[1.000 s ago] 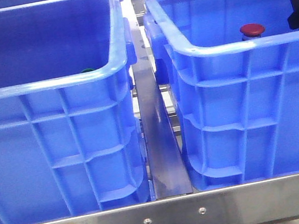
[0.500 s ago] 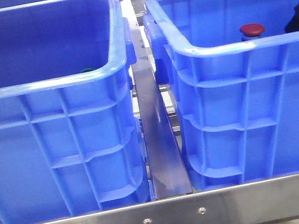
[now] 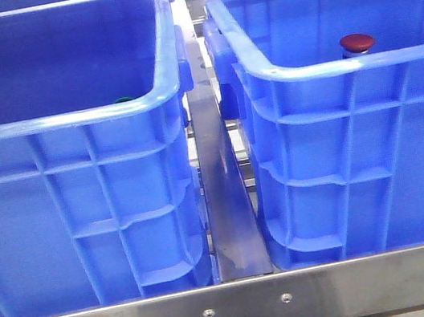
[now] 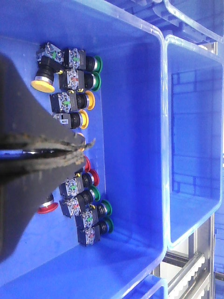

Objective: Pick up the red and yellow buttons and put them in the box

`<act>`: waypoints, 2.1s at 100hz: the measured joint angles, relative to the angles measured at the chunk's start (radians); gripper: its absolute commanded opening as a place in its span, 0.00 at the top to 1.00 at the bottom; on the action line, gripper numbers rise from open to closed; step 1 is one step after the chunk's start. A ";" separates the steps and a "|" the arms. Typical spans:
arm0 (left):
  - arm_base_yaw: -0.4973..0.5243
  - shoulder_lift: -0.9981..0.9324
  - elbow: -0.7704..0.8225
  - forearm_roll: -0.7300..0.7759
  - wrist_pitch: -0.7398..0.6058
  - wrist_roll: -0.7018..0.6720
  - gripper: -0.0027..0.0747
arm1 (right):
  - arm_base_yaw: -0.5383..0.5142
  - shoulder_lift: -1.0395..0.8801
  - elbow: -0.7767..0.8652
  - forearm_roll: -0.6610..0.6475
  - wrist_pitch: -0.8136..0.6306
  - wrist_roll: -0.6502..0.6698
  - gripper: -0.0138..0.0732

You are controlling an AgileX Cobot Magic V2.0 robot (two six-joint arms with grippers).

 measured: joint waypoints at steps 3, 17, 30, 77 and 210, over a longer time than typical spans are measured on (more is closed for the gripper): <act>0.000 0.000 0.000 0.000 0.000 0.000 0.99 | 0.016 -0.022 0.004 0.000 -0.019 0.003 0.20; 0.000 0.000 0.000 0.000 0.000 0.000 0.99 | 0.110 -0.126 0.046 0.004 -0.089 0.007 0.20; 0.000 0.000 0.000 -0.004 0.000 0.000 0.99 | 0.172 -0.235 0.116 0.004 -0.108 0.010 0.20; 0.000 0.000 0.000 -0.006 0.000 0.000 0.99 | 0.185 -0.731 0.409 0.006 -0.119 0.010 0.35; 0.000 0.000 0.000 -0.007 0.000 0.000 0.99 | 0.185 -0.925 0.470 0.006 -0.089 0.011 0.92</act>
